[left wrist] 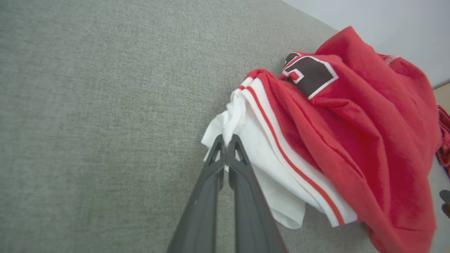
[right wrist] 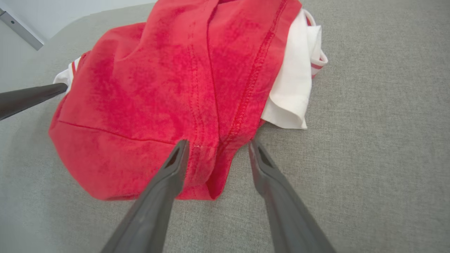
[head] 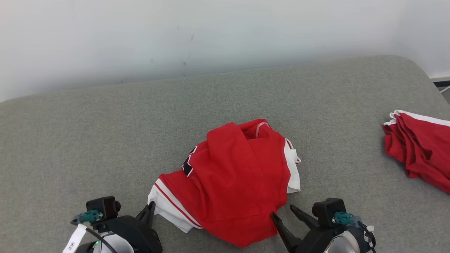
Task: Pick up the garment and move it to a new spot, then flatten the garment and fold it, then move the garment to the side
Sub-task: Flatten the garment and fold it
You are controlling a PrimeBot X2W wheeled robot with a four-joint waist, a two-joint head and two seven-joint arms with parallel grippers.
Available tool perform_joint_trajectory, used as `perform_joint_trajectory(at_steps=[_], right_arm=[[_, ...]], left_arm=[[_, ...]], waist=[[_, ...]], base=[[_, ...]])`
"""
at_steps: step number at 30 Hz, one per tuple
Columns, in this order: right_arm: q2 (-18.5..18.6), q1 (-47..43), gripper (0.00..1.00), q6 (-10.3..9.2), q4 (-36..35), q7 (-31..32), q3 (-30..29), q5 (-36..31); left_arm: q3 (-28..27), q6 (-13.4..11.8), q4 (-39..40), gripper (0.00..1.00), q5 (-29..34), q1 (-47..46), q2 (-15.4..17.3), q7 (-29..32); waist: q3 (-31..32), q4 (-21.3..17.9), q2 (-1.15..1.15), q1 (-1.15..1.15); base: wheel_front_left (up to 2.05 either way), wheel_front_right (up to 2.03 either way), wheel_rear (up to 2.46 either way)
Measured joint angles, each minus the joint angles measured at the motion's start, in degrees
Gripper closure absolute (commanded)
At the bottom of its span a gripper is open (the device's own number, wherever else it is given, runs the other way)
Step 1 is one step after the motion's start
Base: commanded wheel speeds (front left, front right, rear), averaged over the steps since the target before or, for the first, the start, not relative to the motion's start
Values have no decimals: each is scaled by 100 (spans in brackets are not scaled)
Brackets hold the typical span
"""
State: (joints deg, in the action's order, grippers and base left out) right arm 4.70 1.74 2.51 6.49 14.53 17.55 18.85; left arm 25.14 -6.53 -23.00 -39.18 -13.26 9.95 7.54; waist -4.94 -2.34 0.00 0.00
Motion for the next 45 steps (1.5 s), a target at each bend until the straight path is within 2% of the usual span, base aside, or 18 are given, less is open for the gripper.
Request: perform_joint_trajectory(at_steps=[6,12,14,15,17,18,19,26,27,28,29,45], right_arm=[[-27,120,10,-2,248,205,55,67],[-55,226,16,-5,399,268,76,125],[-71,271,36,-5,424,283,83,151],[-74,283,53,-5,441,314,96,186],[-82,312,72,-5,460,315,107,219],[-87,343,91,-5,467,318,111,233],[-90,363,100,-5,467,318,113,234],[-98,376,100,-53,505,314,116,280],[-97,376,95,-57,521,314,109,281],[-98,376,21,-57,533,315,104,291],[-98,375,0,-57,544,315,100,324],[-120,516,0,3,720,361,144,824]], left_arm=[[-2,-1,64,100,4,-12,4,86],[-16,-2,133,100,35,-13,14,109],[-26,-7,153,100,35,-12,16,143],[-29,-8,159,100,35,-12,16,152],[-36,-9,171,100,35,-12,16,160],[-40,-10,177,100,35,-12,18,178],[-42,-10,181,100,35,-11,16,180],[-91,-51,241,100,35,-9,18,205],[-94,-51,248,100,36,-9,18,209],[-100,-51,256,100,36,-8,18,210],[-101,-51,268,100,37,-7,18,211],[-123,-52,369,100,144,1,23,353]], waist=[[-72,66,0,0],[-111,103,0,0],[-119,111,0,0],[-123,115,0,0],[-129,123,0,0],[-131,127,0,0],[-133,130,0,0],[-135,124,0,-1],[-136,121,0,-1],[-138,118,0,-1],[-140,115,0,-1],[-184,141,0,-1]], base=[[0,0,0],[0,0,0],[0,0,0],[0,0,0],[0,0,0],[0,0,0],[0,0,0],[0,0,0],[0,0,0],[0,0,0],[0,0,0],[0,0,0]])
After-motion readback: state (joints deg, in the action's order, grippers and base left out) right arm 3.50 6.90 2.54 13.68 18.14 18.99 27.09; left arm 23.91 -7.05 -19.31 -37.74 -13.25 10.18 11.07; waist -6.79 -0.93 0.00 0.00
